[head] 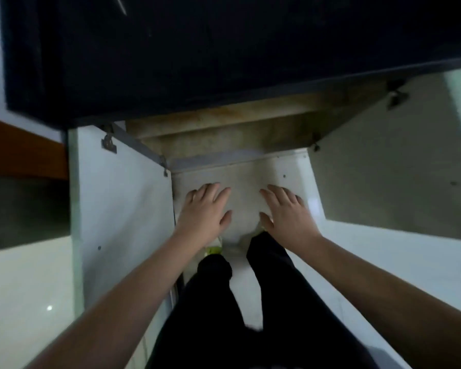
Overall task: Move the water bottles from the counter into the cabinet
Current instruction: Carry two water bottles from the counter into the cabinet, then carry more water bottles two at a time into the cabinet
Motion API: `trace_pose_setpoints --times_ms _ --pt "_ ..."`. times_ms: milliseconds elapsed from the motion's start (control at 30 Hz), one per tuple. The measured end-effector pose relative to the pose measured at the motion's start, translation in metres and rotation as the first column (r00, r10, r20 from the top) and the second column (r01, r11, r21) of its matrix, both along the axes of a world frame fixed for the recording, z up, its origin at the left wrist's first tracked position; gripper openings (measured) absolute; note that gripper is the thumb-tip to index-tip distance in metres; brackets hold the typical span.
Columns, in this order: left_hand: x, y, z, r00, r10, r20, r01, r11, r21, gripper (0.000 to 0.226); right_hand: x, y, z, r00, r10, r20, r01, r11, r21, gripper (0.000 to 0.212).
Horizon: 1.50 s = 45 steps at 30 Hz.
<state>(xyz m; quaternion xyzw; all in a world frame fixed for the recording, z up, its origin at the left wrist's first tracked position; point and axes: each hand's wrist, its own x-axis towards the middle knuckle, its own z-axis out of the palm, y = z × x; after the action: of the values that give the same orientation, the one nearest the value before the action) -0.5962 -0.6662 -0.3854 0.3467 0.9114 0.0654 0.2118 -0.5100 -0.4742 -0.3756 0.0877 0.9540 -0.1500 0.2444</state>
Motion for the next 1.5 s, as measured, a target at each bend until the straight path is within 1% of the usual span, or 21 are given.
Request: trace_pose_setpoints --times_ms 67,133,267,400,467,567,633,733,833,933,1067,1167,1233,1367,1500 --pt "0.017 -0.002 0.032 0.999 -0.037 0.03 0.036 0.999 0.008 0.057 0.026 -0.005 0.034 1.0 -0.021 -0.016 0.021 1.0 0.017 0.054" --pt "0.032 -0.006 0.06 0.996 -0.089 0.03 0.088 0.996 0.008 0.058 0.051 -0.012 0.063 0.996 -0.078 -0.05 0.079 0.997 0.018 0.05" --pt "0.047 -0.015 0.104 0.983 -0.184 0.019 0.183 0.983 0.029 0.057 0.094 -0.022 0.104 0.974 -0.192 -0.119 0.196 0.98 0.021 0.045" --pt "0.043 -0.003 0.134 0.965 -0.263 0.012 0.261 0.96 0.101 0.055 0.126 -0.016 0.131 0.918 -0.354 -0.18 0.367 0.929 0.044 0.04" --pt "0.044 0.013 0.147 0.944 -0.329 0.013 0.325 0.937 0.131 0.055 0.143 -0.011 0.143 0.884 -0.426 -0.195 0.445 0.893 0.069 0.039" --pt "0.046 0.052 0.169 0.9 -0.435 -0.03 0.433 0.883 0.181 0.056 0.164 0.001 0.158 0.833 -0.502 -0.234 0.536 0.836 0.117 0.037" --pt "0.056 0.088 0.185 0.851 -0.52 -0.07 0.523 0.832 0.187 0.056 0.184 0.013 0.17 0.778 -0.567 -0.269 0.614 0.777 0.138 0.039" --pt "0.075 0.143 0.205 0.772 -0.613 -0.167 0.634 0.758 0.152 0.057 0.215 0.036 0.182 0.686 -0.655 -0.317 0.719 0.677 0.156 0.041" --pt "0.097 0.197 0.218 0.688 -0.69 -0.226 0.716 0.697 0.05 0.058 0.248 0.065 0.188 0.589 -0.721 -0.364 0.8 0.585 0.136 0.042" --pt "0.128 0.251 0.227 0.622 -0.748 -0.232 0.771 0.637 0.013 0.059 0.286 0.096 0.192 0.507 -0.771 -0.386 0.854 0.51 0.103 0.049" --pt "0.187 0.319 0.242 0.541 -0.791 -0.285 0.833 0.55 0.057 0.057 0.341 0.14 0.198 0.394 -0.826 -0.402 0.914 0.397 0.081 0.052" --pt "0.239 0.363 0.254 0.499 -0.805 -0.32 0.862 0.497 0.095 0.052 0.38 0.168 0.204 0.298 -0.864 -0.406 0.948 0.318 0.019 0.051" --pt "0.271 0.387 0.262 0.496 -0.805 -0.326 0.868 0.469 0.162 0.053 0.402 0.185 0.207 0.28 -0.865 -0.417 0.953 0.302 0.012 0.051" --pt "0.317 0.423 0.268 0.467 -0.808 -0.36 0.882 0.395 0.258 0.045 0.433 0.217 0.214 0.289 -0.858 -0.423 0.955 0.291 0.063 0.05" --pt "0.342 0.458 0.262 0.405 -0.825 -0.393 0.909 0.316 0.273 0.044 0.455 0.245 0.22 0.285 -0.85 -0.444 0.958 0.264 0.11 0.047"
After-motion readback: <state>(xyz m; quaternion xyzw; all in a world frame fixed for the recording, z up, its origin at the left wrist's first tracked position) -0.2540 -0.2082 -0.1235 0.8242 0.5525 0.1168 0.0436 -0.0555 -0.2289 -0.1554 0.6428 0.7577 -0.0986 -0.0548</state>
